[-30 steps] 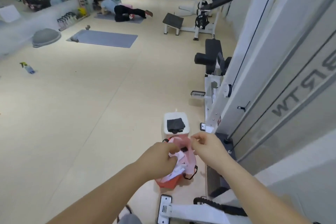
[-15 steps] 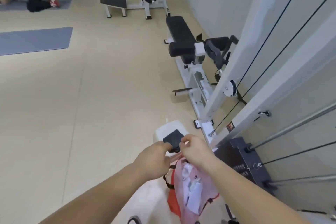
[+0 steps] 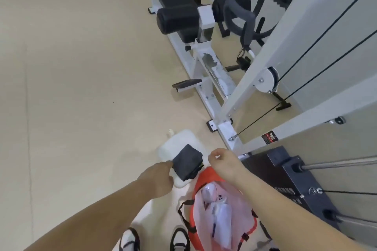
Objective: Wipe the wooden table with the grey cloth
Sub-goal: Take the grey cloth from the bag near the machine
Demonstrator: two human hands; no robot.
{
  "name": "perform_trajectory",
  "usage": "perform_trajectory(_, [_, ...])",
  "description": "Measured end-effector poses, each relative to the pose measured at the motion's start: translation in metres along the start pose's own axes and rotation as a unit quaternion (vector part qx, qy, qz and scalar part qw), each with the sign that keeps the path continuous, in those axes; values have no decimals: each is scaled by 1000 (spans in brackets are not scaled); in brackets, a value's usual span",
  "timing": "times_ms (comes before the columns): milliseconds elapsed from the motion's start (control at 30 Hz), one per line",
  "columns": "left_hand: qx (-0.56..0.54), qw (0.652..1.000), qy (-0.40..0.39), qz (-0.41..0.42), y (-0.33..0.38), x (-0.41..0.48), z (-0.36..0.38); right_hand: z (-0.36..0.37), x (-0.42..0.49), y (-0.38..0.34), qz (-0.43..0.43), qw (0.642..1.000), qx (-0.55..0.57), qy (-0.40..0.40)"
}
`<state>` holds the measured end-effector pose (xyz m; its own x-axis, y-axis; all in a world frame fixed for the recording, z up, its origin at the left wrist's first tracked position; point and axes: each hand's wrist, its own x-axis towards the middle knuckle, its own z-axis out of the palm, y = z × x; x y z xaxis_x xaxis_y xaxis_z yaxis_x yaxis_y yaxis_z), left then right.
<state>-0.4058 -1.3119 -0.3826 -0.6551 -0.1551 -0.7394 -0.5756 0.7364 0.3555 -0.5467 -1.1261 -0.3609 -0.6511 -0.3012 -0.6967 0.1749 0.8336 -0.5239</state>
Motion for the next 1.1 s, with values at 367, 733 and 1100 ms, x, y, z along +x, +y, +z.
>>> perform_trajectory(367, [-114, 993, -29, 20, -79, 235, 71, 127, 199, 65, 121, 989, 64, 55])
perform_trajectory(733, [-351, 934, -54, -32, -89, 319, 138, 180, 270, 113, 252, 928, 273, 20])
perform_trajectory(1100, [-358, 924, -30, 130, 47, 104, 16, 50, 98, 24, 141, 885, 443, -17])
